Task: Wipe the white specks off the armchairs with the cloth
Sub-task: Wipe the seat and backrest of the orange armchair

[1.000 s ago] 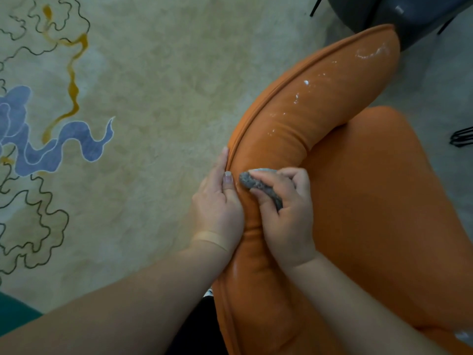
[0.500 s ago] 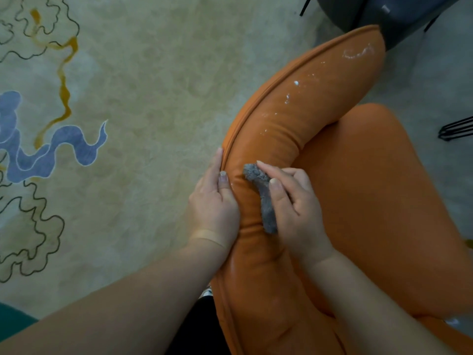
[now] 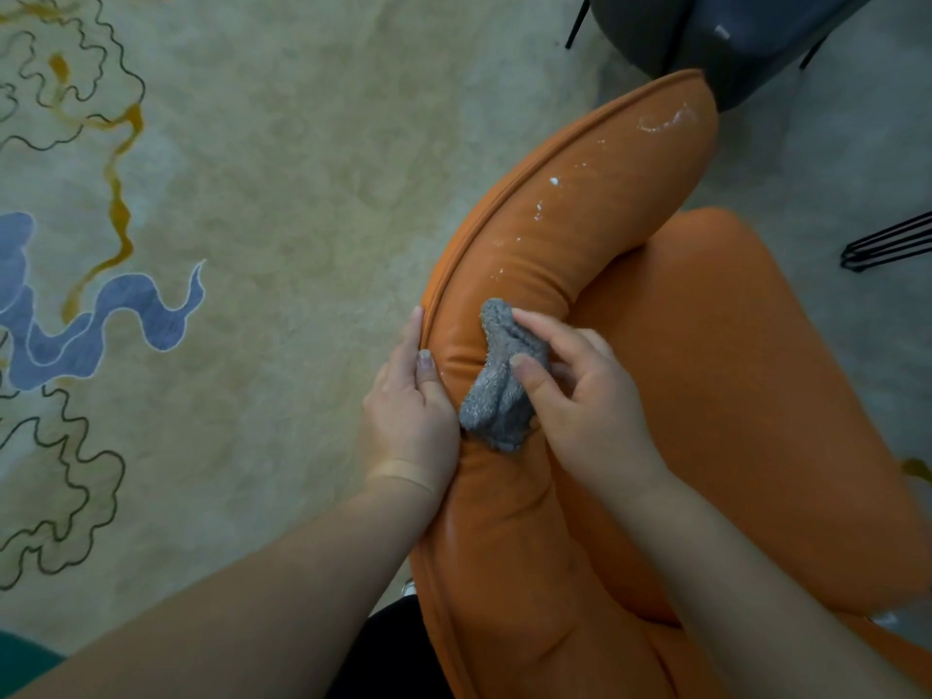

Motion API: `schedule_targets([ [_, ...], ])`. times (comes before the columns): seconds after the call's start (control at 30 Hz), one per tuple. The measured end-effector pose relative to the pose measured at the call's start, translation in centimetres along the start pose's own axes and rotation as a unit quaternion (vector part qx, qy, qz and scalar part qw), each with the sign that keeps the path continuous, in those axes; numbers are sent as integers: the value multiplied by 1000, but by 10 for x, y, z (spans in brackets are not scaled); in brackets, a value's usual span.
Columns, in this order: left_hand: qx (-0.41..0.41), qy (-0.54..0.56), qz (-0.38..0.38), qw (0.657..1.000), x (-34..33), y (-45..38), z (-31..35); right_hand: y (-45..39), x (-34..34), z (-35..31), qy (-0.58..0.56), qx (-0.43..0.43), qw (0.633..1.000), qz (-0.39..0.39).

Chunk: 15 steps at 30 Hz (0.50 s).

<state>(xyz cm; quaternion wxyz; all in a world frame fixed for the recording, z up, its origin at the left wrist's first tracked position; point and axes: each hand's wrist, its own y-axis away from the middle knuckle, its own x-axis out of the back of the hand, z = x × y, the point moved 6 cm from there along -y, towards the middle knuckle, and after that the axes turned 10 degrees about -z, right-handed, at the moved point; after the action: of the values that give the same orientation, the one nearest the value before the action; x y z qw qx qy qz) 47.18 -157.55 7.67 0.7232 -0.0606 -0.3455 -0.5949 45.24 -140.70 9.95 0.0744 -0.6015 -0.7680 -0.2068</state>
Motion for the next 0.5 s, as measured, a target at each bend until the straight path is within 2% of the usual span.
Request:
schedule_targets([
  [0.1,1,0,0,1000,0,0,0,7,-5,2,-24,18,995,-100],
  [0.17,2,-2,-1,1000,0,1,1,9,-5,3,4,33,985,-169],
  [0.23,4,-1,-3,1000,0,1,1,3,-1,7,69,43,980,-181],
  [0.33,0,-2,1,1000,1,1,1,-10,6,7,173,77,974,-126],
  [0.4,-8,-2,4,1000,1,0,1,-12,12,5,248,95,962,-55],
  [0.5,-9,1,7,1000,1,-1,0,-10,19,9,274,57,958,57],
])
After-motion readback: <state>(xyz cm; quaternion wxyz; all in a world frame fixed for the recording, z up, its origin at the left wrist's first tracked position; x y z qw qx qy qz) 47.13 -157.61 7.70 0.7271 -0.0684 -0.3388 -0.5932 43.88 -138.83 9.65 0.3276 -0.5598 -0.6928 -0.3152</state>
